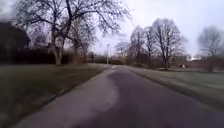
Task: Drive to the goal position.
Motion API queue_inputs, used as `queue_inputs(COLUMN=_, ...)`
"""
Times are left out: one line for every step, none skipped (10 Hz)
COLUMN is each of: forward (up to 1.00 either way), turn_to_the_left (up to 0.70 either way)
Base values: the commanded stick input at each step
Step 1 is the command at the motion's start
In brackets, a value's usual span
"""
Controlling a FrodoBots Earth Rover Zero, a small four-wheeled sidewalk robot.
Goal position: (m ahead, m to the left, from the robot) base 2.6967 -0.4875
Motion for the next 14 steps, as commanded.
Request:
queue_inputs(forward=1.00, turn_to_the_left=0.00)
queue_inputs(forward=1.00, turn_to_the_left=0.00)
queue_inputs(forward=1.00, turn_to_the_left=0.00)
queue_inputs(forward=1.00, turn_to_the_left=0.00)
queue_inputs(forward=1.00, turn_to_the_left=0.00)
queue_inputs(forward=1.00, turn_to_the_left=0.00)
queue_inputs(forward=1.00, turn_to_the_left=0.00)
queue_inputs(forward=1.00, turn_to_the_left=0.00)
queue_inputs(forward=1.00, turn_to_the_left=0.00)
queue_inputs(forward=1.00, turn_to_the_left=-0.18)
queue_inputs(forward=1.00, turn_to_the_left=-0.35)
queue_inputs(forward=1.00, turn_to_the_left=-0.40)
queue_inputs(forward=1.00, turn_to_the_left=-0.40)
queue_inputs(forward=1.00, turn_to_the_left=0.00)
